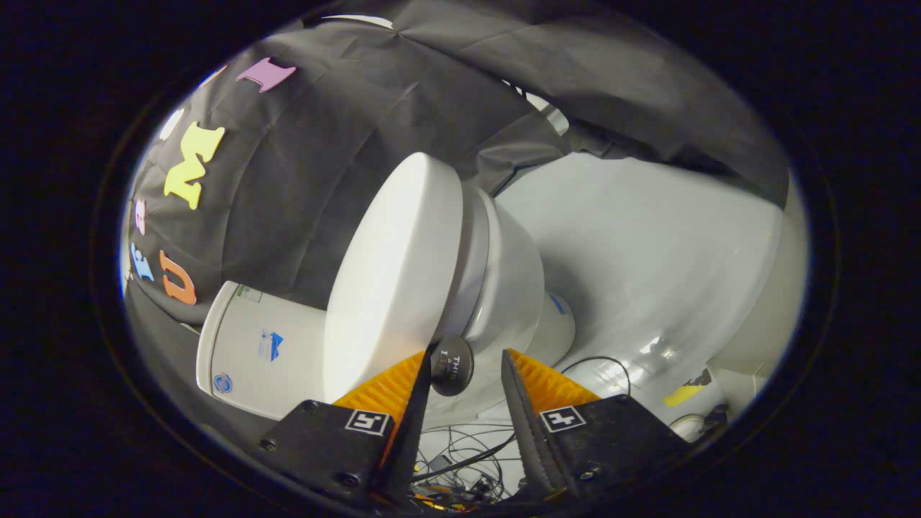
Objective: Open the toilet lid.
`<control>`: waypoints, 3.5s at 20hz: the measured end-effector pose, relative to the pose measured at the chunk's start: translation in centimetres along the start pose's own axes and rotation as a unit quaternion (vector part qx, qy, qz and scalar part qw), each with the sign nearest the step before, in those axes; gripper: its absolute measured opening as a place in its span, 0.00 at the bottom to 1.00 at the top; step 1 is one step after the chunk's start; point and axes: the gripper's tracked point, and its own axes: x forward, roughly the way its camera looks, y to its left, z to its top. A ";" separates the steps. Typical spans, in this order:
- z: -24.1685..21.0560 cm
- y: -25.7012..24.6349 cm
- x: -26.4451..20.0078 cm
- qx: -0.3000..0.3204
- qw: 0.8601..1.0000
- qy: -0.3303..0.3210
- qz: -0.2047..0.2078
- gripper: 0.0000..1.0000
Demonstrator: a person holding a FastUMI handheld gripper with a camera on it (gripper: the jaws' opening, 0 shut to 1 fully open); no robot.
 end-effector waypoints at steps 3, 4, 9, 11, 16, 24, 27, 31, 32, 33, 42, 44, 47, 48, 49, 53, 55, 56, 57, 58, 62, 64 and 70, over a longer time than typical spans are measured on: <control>-0.1 0.8 0.6 0.005 1.000 0.003 0.019 0.51; 0.0 0.8 0.5 0.008 1.000 0.004 0.018 0.43; 0.0 1.2 0.5 0.045 0.998 0.009 0.036 0.23; -0.1 1.1 0.4 0.057 0.998 0.016 0.028 0.20; -0.1 1.4 0.2 0.087 0.996 0.023 0.016 0.19; 0.2 1.7 -0.3 0.046 0.998 0.020 0.024 0.14; 0.2 1.9 -0.4 0.041 0.999 0.021 0.023 0.10; 0.5 3.3 -1.3 0.027 0.999 0.013 0.024 0.09; 0.5 3.6 -1.6 0.018 1.000 0.008 0.024 0.08; 0.7 4.3 -2.0 0.014 1.000 0.004 0.026 0.08; 1.4 7.6 -4.1 -0.021 0.999 -0.022 0.018 0.05; 1.5 8.3 -4.3 -0.028 0.999 -0.027 0.014 0.05; 1.5 9.2 -4.8 -0.042 0.998 -0.034 0.011 0.05; 1.6 9.5 -4.9 -0.046 0.998 -0.037 0.011 0.05; 1.6 9.7 -5.1 -0.049 0.998 -0.039 0.010 0.05; 1.7 10.6 -5.6 -0.053 0.998 -0.045 0.010 0.04; 1.7 10.9 -5.7 -0.054 0.997 -0.046 0.010 0.04; 1.7 11.1 -5.8 -0.056 0.997 -0.046 0.009 0.04; 1.6 11.3 -5.9 -0.059 0.997 -0.047 0.009 0.04; 1.6 11.6 -5.9 -0.062 0.997 -0.048 0.009 0.04; 1.6 12.7 -6.5 -0.079 0.995 -0.053 0.008 0.04; 1.6 13.2 -6.8 -0.089 0.994 -0.055 0.006 0.04; 1.5 15.2 -7.3 -0.126 0.990 -0.063 -0.002 0.04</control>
